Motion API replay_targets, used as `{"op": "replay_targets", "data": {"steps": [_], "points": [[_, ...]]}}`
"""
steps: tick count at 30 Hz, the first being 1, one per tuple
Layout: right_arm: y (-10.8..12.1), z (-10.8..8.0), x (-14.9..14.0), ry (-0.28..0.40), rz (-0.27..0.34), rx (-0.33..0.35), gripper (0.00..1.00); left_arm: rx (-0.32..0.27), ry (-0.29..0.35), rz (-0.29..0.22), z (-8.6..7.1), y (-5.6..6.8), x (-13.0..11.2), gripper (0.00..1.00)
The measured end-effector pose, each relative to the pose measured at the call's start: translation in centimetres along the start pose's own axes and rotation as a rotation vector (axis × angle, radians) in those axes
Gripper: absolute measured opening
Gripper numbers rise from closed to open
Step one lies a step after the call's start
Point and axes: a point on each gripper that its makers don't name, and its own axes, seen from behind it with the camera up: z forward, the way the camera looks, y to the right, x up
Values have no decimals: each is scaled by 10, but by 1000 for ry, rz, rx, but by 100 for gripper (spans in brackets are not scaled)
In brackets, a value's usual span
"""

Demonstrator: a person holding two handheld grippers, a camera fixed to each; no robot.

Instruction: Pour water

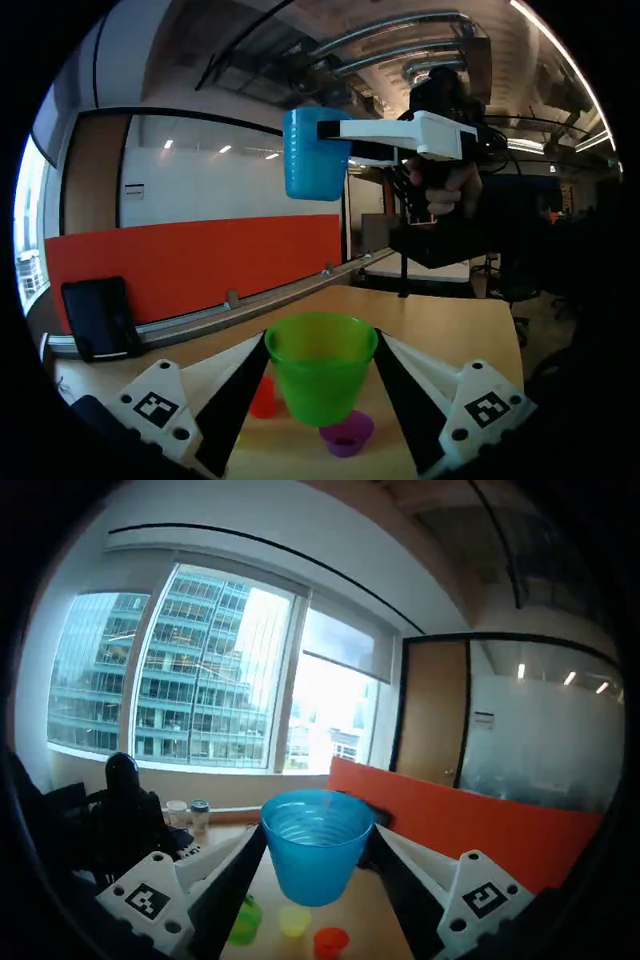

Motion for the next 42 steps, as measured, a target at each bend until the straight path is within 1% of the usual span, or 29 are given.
{"op": "replay_targets", "data": {"steps": [3, 9, 13, 21, 30, 35, 42], "points": [[-1, 0, -2, -6, 14, 5, 91, 4, 1, -1, 0, -1, 1, 89], [0, -2, -7, -19, 14, 4, 92, 14, -3, 2, -2, -5, -2, 89], [2, -7, -11, -27, 22, -1, 91, 27, -9, 5, -6, -10, -4, 89], [22, -25, -24, -45, 14, -41, 92, 61, -33, 8, -16, -26, -13, 89], [44, -49, -39, -63, 26, -89, 92, 95, -66, 13, -26, -39, -23, 89], [55, -57, -49, -77, 25, -112, 93, 103, -78, 11, -29, -42, -27, 89], [58, -63, -58, -87, 19, -115, 93, 104, -97, 15, -30, -43, -34, 89]]}}
